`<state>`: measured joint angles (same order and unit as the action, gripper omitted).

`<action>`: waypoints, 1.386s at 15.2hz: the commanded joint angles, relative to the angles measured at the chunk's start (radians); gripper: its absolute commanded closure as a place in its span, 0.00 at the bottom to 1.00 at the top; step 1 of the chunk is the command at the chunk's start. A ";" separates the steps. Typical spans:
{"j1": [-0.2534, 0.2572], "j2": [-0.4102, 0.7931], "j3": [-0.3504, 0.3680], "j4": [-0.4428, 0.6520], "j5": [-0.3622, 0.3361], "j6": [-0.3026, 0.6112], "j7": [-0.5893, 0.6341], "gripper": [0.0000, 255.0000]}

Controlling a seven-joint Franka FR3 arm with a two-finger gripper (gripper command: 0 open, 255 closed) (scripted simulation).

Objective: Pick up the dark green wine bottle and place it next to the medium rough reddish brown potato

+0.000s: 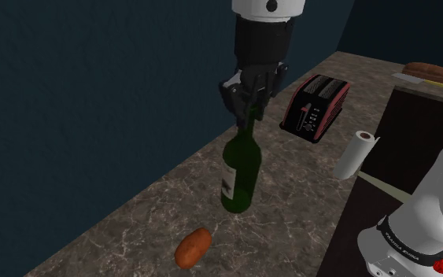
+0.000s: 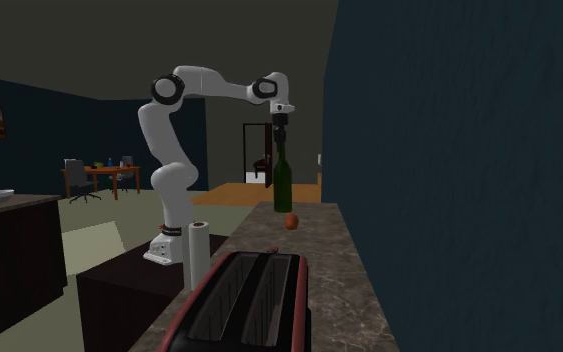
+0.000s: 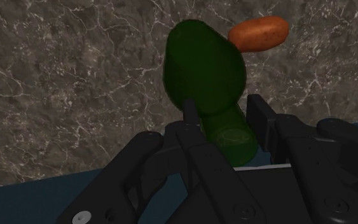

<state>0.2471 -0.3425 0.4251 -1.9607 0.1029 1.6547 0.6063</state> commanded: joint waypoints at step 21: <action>0.016 0.013 0.040 -0.276 0.014 0.290 0.023 1.00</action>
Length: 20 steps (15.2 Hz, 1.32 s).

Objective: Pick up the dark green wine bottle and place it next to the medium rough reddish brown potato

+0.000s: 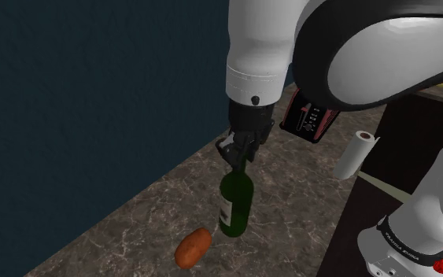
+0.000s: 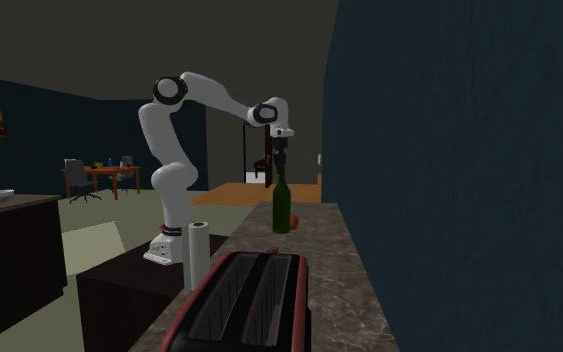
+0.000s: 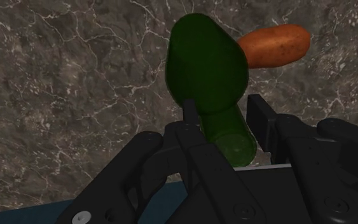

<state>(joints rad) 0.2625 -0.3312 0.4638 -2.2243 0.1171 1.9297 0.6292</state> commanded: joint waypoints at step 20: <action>-0.001 -0.014 -0.008 0.074 0.000 -0.085 -0.001 0.00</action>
